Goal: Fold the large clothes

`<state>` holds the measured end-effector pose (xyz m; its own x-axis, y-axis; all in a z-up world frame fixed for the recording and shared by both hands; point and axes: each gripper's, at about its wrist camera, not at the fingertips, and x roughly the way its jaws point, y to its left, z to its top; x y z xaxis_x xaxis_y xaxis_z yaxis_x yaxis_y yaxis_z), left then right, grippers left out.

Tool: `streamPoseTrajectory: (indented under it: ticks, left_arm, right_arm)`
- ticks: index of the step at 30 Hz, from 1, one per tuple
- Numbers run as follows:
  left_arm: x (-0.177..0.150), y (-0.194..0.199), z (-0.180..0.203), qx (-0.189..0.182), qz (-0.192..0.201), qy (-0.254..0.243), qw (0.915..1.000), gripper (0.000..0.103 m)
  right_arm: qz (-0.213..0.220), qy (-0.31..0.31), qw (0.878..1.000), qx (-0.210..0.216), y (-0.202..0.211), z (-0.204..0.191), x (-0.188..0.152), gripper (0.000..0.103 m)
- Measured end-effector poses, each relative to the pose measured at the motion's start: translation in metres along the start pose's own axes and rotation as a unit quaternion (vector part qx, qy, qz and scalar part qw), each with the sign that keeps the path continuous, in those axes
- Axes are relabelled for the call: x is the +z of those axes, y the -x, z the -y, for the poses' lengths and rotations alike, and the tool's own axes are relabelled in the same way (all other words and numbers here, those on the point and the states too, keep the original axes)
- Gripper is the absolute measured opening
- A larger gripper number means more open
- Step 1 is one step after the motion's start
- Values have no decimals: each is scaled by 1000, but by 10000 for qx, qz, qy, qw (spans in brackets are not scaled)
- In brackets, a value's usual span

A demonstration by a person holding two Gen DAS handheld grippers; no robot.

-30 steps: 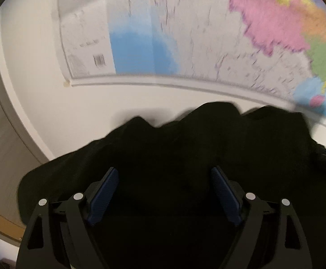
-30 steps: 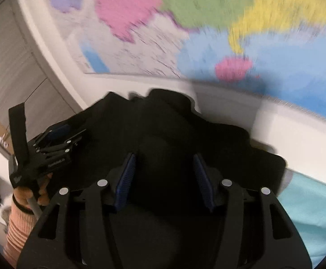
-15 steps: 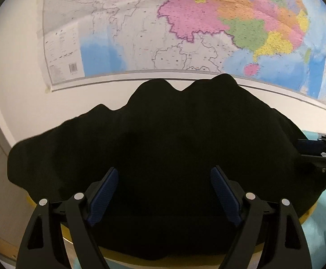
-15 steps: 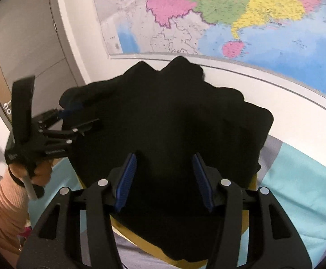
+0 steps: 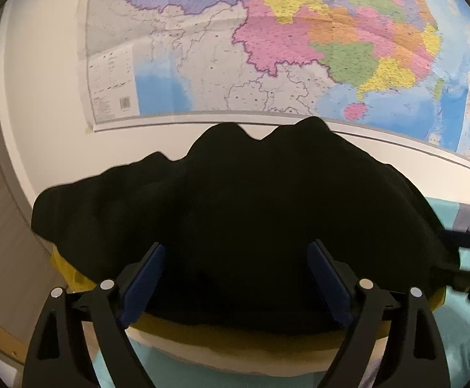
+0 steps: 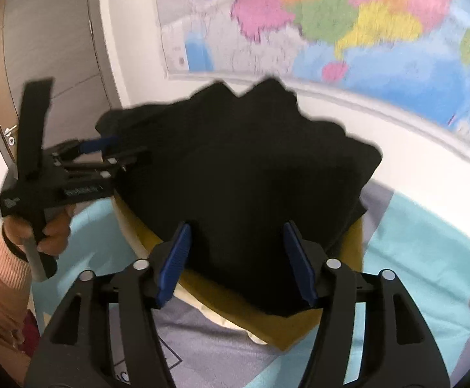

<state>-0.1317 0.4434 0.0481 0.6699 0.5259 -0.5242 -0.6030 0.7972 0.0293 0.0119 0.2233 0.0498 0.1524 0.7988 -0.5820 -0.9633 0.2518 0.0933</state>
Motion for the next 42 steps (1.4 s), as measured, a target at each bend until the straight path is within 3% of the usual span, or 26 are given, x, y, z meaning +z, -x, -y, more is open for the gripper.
streamPoseTrajectory:
  ticks: [13,18,22,29,42]
  left_arm:
    - [-42,61,18,115,391,253,9988,96]
    - [-65,78,30,132,301,408,9986,96]
    - [-79,90,38,192,229,505,9983,96]
    - [-96,104,47,208,117,641,9977,96]
    - [-108,124,62,309,213,561,9977,96]
  right_arm:
    - [638,-69,9979,41,38,-21,-28,64]
    - [677,-7,9977,57,49,-33,-52,73]
    - [765,-16,9971,-48,59,-40,-67,88]
    - [793,21,9966,-200,74,-49,-88,97]
    - [799,-4,9964,-285,91,-57,-106,97]
